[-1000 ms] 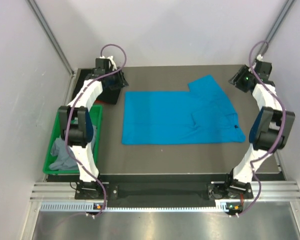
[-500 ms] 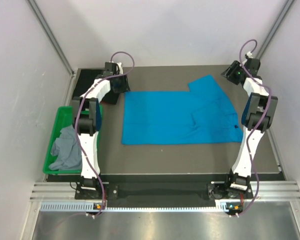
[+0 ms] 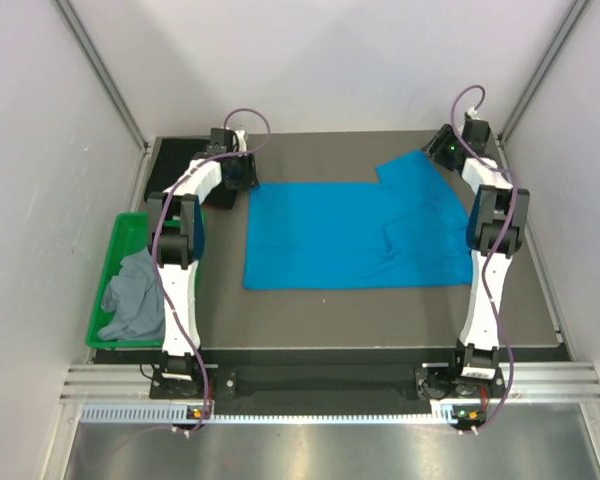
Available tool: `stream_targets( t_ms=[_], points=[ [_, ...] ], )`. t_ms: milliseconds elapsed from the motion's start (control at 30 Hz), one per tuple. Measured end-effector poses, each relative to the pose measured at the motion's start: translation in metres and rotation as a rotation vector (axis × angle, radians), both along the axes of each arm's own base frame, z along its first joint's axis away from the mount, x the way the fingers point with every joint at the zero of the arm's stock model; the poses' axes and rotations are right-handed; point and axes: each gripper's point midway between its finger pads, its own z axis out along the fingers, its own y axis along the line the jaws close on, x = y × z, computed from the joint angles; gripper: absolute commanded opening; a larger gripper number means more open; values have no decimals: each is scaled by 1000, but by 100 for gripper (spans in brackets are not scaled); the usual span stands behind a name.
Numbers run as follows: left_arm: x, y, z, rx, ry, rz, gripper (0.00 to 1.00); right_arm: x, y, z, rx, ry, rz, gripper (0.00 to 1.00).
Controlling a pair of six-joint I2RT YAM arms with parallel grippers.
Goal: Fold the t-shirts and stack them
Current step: Fold the tshirt
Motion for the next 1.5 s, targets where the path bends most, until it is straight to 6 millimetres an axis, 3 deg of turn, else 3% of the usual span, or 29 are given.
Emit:
stream_targets(
  t_ms=[233,467,1033,1167,1400,1500],
  points=[
    [3,0,0,3,-9,-8,50,13,18,-2,-12,-15,3,57],
    [5,-3,1,-18,-11,-24,50,16,18,-3,8,-8,-21,48],
    [10,5,-2,41,-28,-44,47,26,20,-4,36,-20,-20,46],
    [12,3,-2,30,-30,-50,39,27,21,-5,39,-21,-16,43],
    [9,-8,-5,-32,-11,-61,1,26,27,-6,56,-24,14,40],
    [8,-13,-5,-61,-5,-71,0,25,29,-7,63,-23,27,38]
  ],
)
